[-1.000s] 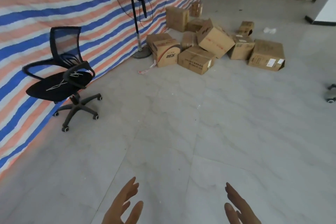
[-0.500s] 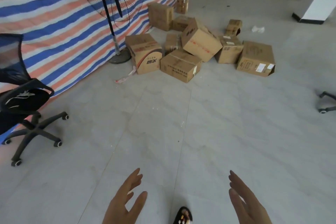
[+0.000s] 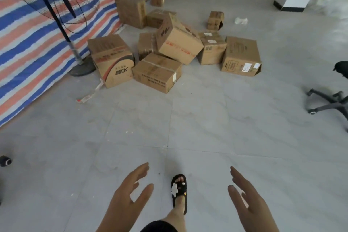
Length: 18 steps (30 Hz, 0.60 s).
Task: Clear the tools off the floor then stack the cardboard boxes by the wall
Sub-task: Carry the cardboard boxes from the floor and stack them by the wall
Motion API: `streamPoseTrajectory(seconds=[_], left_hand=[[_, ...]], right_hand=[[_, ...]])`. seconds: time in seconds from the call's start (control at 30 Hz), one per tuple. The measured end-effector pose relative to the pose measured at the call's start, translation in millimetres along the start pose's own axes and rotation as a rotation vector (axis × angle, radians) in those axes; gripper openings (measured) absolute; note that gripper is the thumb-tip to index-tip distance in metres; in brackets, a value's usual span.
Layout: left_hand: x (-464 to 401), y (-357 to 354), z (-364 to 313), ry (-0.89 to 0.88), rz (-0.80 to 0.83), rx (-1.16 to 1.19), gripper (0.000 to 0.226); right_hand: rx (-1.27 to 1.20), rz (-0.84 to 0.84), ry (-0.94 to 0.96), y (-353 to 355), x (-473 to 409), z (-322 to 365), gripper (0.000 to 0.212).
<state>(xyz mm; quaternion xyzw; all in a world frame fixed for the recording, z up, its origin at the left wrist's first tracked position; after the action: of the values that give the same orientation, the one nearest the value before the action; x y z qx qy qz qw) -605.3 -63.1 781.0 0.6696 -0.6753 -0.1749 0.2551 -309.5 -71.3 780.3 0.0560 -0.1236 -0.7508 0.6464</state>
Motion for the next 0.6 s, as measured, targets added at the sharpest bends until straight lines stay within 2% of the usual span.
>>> streamPoseTrajectory(seconds=[0.07,0.17,0.23,0.33,0.43,0.53,0.6], left_hand=[[-57,-11,-14,-0.016,0.010,-0.013,0.069],[-140,-20,-45,-0.030,0.025,-0.008,0.039],[-191,-24,-62,-0.032,0.032,-0.010,0.032],[-249,-33,-75,-0.014,0.066,0.000,0.039],[-304,-37,-86,-0.007,0.030,0.005,0.057],[-362,-46,-91,0.027,-0.010,0.020,0.047],[-405,-55,-96,0.055,-0.045,0.028,0.039]], right_hand=[[0.013,-0.004,-0.026,10,-52,2,0.036],[0.019,-0.031,-0.019,29,-125,16,0.045],[0.018,-0.065,0.000,42,-170,24,0.040],[-0.008,-0.077,-0.035,51,-223,22,0.027],[-0.043,-0.125,-0.052,61,-281,19,0.034],[-0.076,-0.105,-0.062,65,-352,15,0.034],[-0.061,-0.061,-0.040,66,-407,15,0.046]])
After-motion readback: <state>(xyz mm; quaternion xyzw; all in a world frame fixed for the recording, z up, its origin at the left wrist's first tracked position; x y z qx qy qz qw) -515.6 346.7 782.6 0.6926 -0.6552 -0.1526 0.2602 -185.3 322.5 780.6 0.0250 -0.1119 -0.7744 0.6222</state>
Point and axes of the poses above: each hand's wrist, its own x-axis away from the middle knuckle, its own y-axis out of the back of the hand, z = x × y, the point moved 9 cm from there along -x, towards the middle knuckle, and after that the axes turned 14 degrees about -x, right-handed, at the moved point
